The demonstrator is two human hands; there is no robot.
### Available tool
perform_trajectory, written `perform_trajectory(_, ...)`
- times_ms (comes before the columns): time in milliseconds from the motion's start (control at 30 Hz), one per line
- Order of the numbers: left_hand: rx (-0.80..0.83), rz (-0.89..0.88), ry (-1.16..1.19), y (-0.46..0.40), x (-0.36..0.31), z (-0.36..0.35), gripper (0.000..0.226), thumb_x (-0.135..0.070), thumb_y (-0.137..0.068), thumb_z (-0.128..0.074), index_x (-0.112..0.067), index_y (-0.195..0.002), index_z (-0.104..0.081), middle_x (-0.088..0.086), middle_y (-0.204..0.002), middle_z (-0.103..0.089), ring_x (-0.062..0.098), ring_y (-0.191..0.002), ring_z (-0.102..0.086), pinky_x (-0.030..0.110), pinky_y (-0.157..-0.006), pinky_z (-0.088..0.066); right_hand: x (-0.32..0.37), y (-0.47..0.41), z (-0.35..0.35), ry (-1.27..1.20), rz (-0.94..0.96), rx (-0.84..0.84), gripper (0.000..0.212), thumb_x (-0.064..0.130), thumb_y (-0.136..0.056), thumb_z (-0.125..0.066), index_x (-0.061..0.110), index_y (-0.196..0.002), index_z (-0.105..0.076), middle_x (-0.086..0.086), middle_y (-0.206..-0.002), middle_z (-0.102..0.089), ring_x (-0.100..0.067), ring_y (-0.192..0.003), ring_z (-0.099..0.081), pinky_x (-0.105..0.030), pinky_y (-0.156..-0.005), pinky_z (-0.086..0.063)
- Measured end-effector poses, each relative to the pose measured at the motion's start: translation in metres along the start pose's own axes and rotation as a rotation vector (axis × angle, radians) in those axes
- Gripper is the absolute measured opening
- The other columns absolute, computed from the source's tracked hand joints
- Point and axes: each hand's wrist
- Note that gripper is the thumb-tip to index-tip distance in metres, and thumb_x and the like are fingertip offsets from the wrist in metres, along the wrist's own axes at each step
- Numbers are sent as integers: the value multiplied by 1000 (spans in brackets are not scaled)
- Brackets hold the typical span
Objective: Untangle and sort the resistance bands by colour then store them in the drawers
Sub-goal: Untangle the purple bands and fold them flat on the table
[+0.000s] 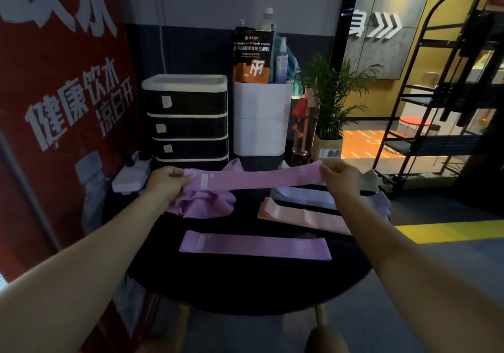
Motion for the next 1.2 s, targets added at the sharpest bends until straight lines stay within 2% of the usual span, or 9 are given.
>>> perform_trajectory(100,-31,-23,-59,10,14,1,9,-13,-88,-64,-8,-95,-63,12,-86,-59,17,-61,-49,28,-57,-46,-19,20,3,28,-51,0,32,16,-87,-62,11,-57,-56,-3,-58,-52,-19,-61,-48,-31,-65,-38)
perform_trajectory(200,-55,-92,-169,29,28,-2,10,-13,-90,-61,-6,-97,-64,10,-85,-58,18,-65,-51,20,-52,-46,-41,43,8,71,-77,-5,36,17,-87,-61,12,-53,-49,-7,-61,-53,-23,-67,-50,-30,-66,-38)
perform_trajectory(300,-104,-178,-334,44,42,2,20,-16,-89,-61,2,-97,-67,14,-91,-63,24,-87,-58,28,-76,-42,-54,65,13,119,-62,-5,35,16,-88,-60,11,-55,-50,-10,-67,-56,-23,-69,-52,-30,-65,-38)
perform_trajectory(367,-114,-212,-376,52,50,5,21,-16,-89,-62,3,-95,-67,20,-98,-66,32,-96,-60,33,-82,-43,-61,79,15,143,-50,-13,34,15,-88,-59,8,-56,-51,-11,-65,-55,-23,-67,-50,-29,-57,-34)
perform_trajectory(500,-134,-273,-404,74,66,5,21,-12,-88,-62,6,-98,-65,22,-101,-66,34,-99,-60,31,-79,-40,-79,103,17,165,-60,-36,20,17,-88,-59,10,-70,-59,-6,-73,-61,-25,-75,-57,-28,-63,-37)
perform_trajectory(567,-149,-285,-384,83,75,4,21,-11,-88,-62,7,-99,-64,23,-101,-66,33,-98,-60,27,-77,-37,-92,113,16,173,-78,-38,18,25,-88,-60,17,-72,-62,-4,-79,-66,-25,-81,-61,-33,-73,-48)
perform_trajectory(700,-148,-278,-371,90,90,1,21,-12,-88,-62,6,-99,-63,22,-101,-65,32,-96,-60,27,-79,-37,-106,127,13,266,-84,-66,23,43,-86,-55,26,-73,-63,0,-79,-67,-26,-85,-60,-43,-80,-50)
perform_trajectory(1000,-123,-264,-414,83,103,-4,14,-19,-90,-61,-6,-93,-62,12,-98,-65,21,-86,-54,30,-78,-41,-109,128,9,384,-21,-143,25,36,-92,-52,21,-76,-64,-7,-81,-67,-31,-89,-59,-44,-84,-47)
perform_trajectory(1200,-149,-235,-488,82,102,-7,20,-24,-90,-60,-5,-96,-62,12,-100,-66,26,-89,-58,30,-75,-39,-105,122,11,531,-52,-94,21,29,-95,-45,15,-86,-58,-9,-91,-64,-32,-99,-53,-38,-86,-31)
Point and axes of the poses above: each hand's wrist, its own y-axis away from the middle knuckle, its own z-axis out of the back of the hand, x = y × z
